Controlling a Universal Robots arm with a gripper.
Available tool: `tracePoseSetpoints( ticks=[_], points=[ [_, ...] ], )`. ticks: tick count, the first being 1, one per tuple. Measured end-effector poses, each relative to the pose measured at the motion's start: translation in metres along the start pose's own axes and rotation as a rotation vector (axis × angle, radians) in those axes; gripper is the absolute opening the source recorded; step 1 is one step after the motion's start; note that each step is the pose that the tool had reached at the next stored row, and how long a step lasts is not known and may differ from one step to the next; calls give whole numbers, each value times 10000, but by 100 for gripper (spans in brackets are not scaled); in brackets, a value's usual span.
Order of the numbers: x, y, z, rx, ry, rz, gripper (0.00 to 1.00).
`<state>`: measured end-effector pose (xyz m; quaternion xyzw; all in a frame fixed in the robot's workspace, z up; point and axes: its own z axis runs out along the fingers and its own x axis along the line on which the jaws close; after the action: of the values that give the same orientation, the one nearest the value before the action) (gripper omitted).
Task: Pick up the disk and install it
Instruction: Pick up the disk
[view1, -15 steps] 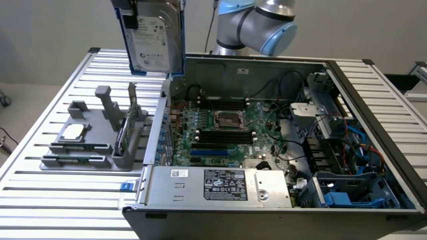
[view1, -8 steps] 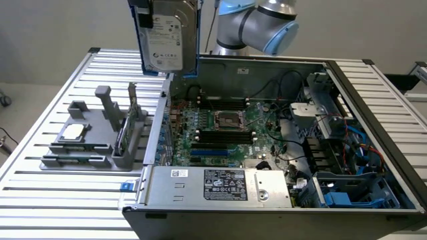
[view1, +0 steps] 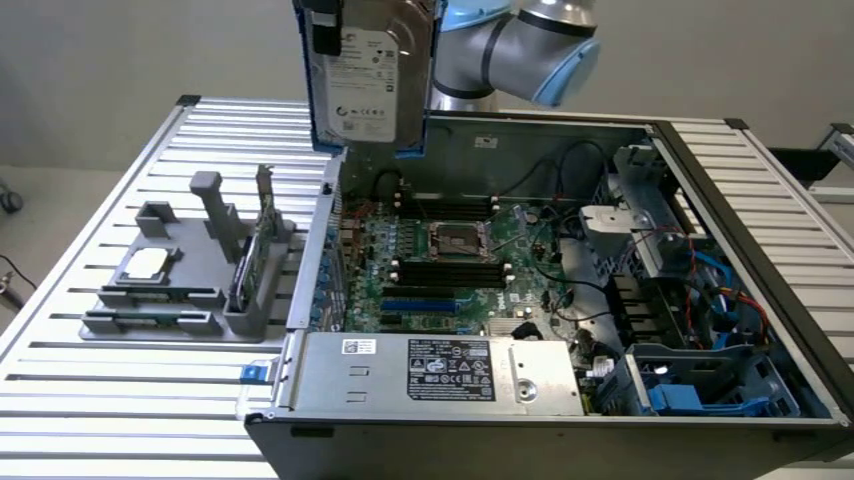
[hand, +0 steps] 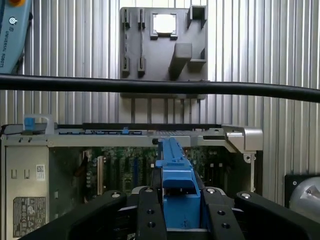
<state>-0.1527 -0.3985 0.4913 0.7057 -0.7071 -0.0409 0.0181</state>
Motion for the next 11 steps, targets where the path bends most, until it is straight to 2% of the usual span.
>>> tracePoseSetpoints(
  ticks=[3, 11],
  points=[
    [53, -120, -26, -37, 1, 1, 33],
    [173, -412, -59, -74, 1, 1, 33]
  ],
)
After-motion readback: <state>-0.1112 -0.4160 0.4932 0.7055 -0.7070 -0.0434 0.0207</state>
